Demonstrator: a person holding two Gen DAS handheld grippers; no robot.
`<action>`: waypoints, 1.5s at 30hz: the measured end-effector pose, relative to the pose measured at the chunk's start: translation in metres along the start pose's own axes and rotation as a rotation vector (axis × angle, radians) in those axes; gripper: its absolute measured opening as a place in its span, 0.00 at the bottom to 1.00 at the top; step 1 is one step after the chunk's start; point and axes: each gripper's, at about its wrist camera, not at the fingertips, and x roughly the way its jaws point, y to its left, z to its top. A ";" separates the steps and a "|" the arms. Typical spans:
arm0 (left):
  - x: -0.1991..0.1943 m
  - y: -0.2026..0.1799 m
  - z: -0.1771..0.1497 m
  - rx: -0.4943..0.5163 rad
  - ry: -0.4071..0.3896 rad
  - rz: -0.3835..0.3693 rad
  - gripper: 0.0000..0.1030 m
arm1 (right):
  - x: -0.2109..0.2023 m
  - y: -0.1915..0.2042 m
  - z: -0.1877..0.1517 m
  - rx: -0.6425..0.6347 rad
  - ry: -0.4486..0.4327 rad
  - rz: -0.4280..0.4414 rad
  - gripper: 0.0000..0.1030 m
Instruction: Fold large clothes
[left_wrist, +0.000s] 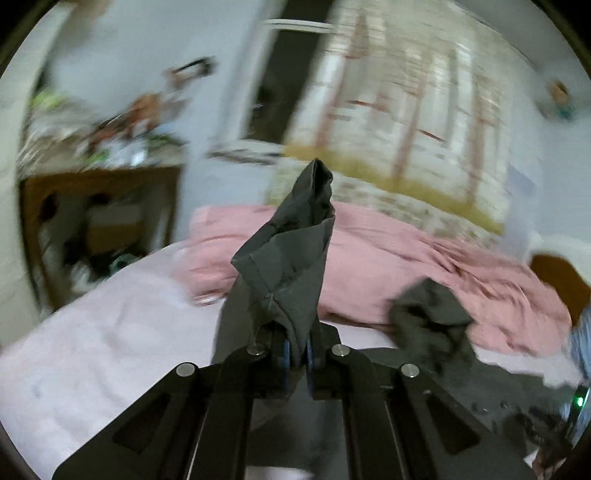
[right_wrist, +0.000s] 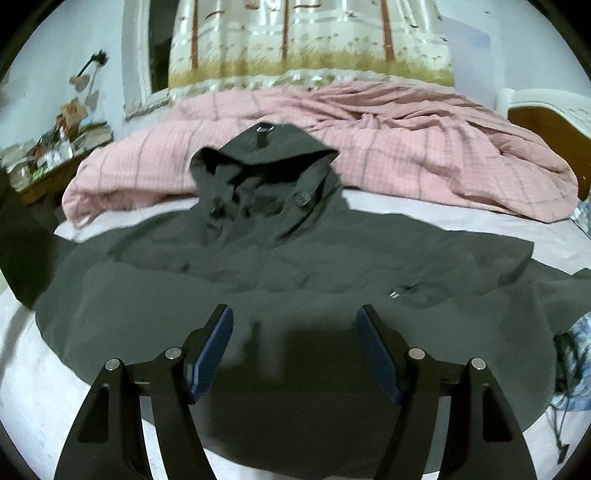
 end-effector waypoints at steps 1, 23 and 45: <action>0.002 -0.032 0.002 0.036 0.000 -0.024 0.05 | -0.006 -0.008 0.005 0.017 -0.017 -0.004 0.69; 0.082 -0.293 -0.170 0.135 0.471 -0.399 0.15 | -0.053 -0.159 0.034 0.297 -0.138 -0.138 0.69; 0.084 -0.131 -0.153 -0.007 0.305 -0.050 0.68 | 0.055 -0.042 -0.013 0.187 0.224 0.365 0.49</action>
